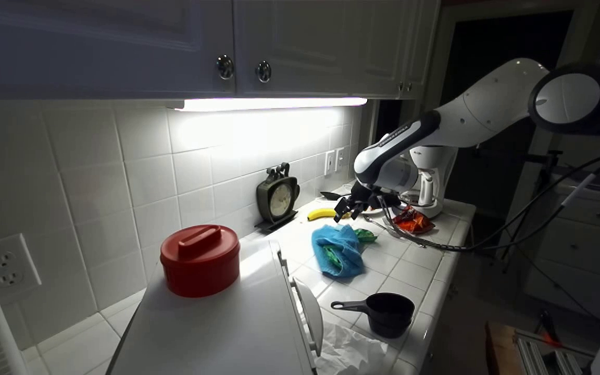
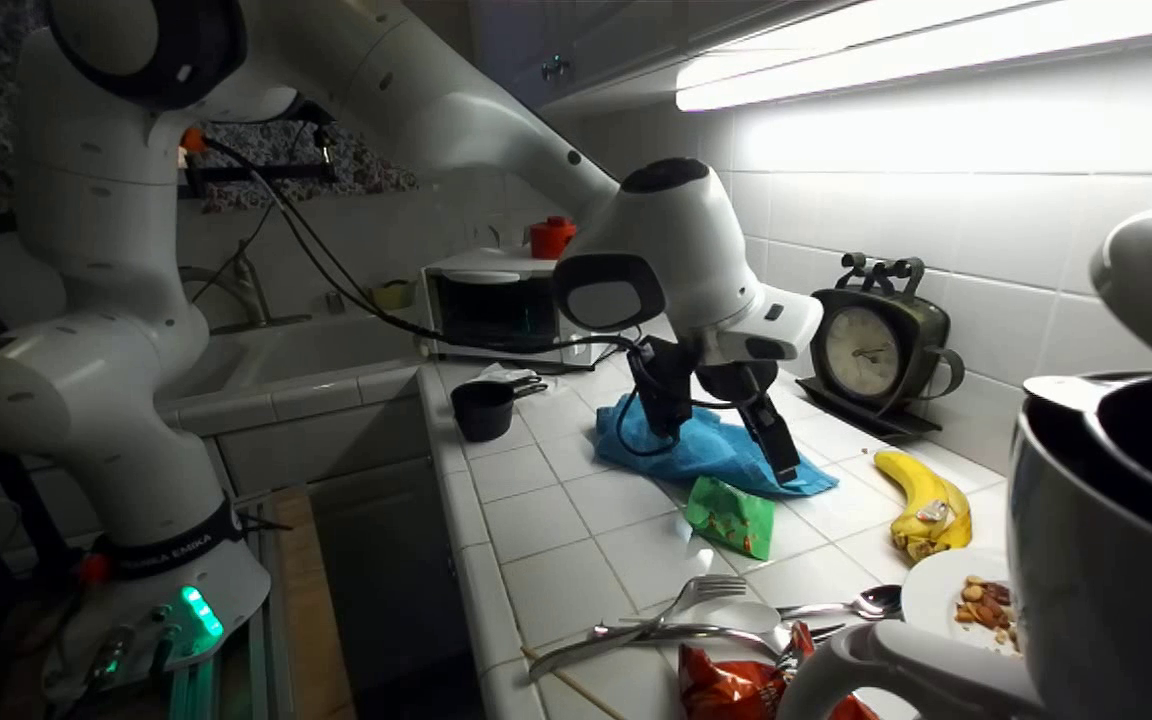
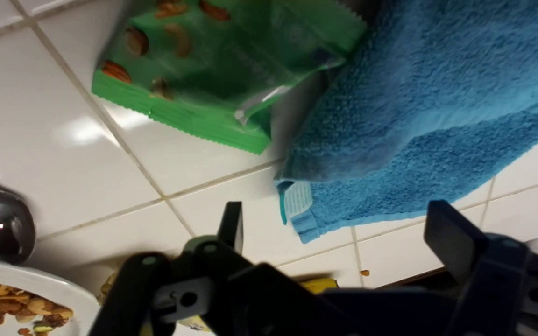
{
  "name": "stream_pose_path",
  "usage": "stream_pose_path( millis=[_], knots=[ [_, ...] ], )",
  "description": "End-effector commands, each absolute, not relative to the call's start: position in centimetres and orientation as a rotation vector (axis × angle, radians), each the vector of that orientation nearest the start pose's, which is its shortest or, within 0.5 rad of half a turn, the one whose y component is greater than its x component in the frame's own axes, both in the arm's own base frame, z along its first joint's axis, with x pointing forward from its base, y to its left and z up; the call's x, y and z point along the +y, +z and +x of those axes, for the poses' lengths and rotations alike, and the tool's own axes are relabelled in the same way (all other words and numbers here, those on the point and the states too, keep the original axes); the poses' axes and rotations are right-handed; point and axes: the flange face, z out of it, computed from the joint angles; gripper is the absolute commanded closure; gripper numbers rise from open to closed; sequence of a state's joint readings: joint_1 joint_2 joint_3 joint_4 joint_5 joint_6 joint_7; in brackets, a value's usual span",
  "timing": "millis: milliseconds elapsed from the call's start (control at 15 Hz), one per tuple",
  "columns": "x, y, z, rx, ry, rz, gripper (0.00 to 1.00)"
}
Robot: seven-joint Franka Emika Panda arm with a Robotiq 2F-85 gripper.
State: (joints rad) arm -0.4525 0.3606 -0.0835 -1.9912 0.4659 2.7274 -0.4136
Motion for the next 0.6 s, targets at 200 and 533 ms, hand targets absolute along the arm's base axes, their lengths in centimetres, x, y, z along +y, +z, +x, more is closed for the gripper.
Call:
stream_pose_path(
  millis=[200,533],
  knots=[
    [-33.3,29.9,55.4,0.927,-0.679,-2.866,0.0],
    [-32.7,29.1,56.1,0.945,-0.674,-2.849,0.41]
  ],
)
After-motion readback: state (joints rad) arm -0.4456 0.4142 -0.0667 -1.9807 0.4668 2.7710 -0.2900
